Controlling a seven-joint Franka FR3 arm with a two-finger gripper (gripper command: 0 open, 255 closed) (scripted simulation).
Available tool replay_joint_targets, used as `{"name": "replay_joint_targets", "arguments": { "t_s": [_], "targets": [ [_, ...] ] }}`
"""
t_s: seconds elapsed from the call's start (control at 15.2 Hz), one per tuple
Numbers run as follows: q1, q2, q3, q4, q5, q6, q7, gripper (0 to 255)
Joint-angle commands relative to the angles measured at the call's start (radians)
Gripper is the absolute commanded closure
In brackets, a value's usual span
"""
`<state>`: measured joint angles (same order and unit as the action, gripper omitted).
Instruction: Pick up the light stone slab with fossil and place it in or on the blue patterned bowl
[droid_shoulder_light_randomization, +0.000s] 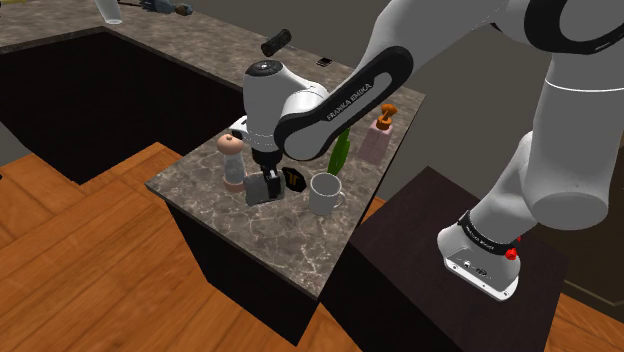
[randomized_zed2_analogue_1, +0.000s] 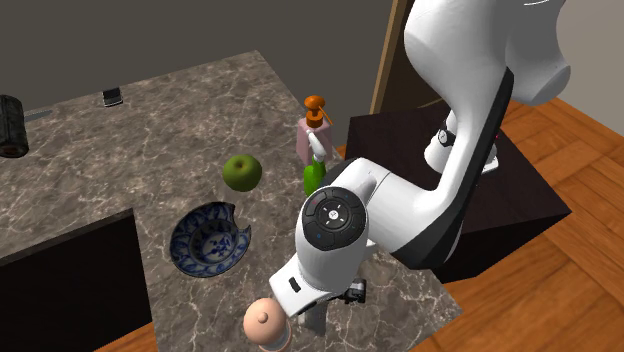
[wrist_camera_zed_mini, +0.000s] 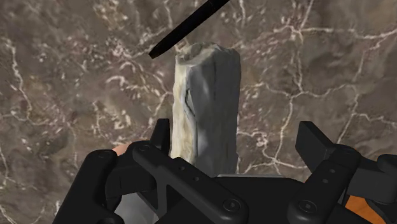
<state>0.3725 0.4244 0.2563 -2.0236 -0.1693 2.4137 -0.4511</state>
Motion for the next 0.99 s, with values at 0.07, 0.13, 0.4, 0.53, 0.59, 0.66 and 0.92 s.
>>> {"name": "replay_joint_targets", "arguments": {
  "t_s": [0.07,0.13,0.4,0.53,0.59,0.66,0.92],
  "targets": [
    [0.000,0.000,0.000,0.000,0.000,0.000,0.000,255],
    [0.000,0.000,0.000,0.000,0.000,0.000,0.000,255],
    [0.000,0.000,0.000,0.000,0.000,0.000,0.000,255],
    [0.000,0.000,0.000,0.000,0.000,0.000,0.001,255],
    [0.000,0.000,0.000,0.000,0.000,0.000,0.000,255],
    [-0.002,-0.010,0.002,0.001,0.004,-0.010,-0.003,255],
    [-0.008,-0.048,0.011,0.006,0.020,-0.052,-0.013,255]
  ]
}}
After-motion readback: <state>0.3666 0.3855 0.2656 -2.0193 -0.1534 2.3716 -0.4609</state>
